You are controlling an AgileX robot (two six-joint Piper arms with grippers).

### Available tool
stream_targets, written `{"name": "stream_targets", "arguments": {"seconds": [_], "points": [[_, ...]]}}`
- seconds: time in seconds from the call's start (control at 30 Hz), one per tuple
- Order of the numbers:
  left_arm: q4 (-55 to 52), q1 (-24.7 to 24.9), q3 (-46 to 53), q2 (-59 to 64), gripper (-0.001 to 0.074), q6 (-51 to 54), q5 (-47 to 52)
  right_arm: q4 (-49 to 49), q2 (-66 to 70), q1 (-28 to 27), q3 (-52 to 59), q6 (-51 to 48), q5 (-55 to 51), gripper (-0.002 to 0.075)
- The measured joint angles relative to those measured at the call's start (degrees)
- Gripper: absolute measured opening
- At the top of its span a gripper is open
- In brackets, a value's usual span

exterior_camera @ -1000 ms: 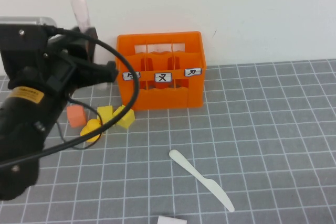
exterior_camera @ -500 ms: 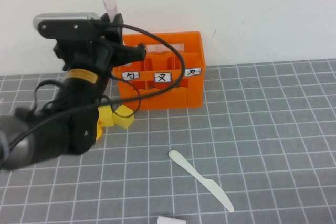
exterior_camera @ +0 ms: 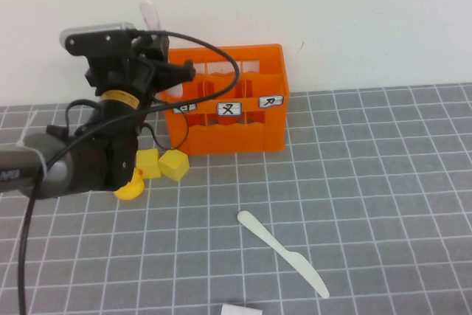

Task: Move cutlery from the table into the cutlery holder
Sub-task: Place the spoon on the box

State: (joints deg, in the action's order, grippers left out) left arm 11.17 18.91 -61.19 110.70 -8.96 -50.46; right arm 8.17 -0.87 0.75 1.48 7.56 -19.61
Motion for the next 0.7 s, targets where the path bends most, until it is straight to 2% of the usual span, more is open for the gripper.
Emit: {"name": "stream_targets", "arguments": {"seconds": [0.3,0.53,0.7], "points": [[-3.7,-0.1,-0.1,2.8,0.0149,-0.1,3.2,0.0,0.0,0.0,0.0,0.0,0.0,-0.0003],[-6.8,-0.8,-0.5,1.5,0.0258,0.3,6.4,0.0,0.0,0.0,0.0,0.0,0.0,-0.0003],[-7.2,-1.1,-0.5,-5.2,0.0274,1.1,11.1,0.0,0.0,0.0,0.0,0.0,0.0,-0.0003]]}}
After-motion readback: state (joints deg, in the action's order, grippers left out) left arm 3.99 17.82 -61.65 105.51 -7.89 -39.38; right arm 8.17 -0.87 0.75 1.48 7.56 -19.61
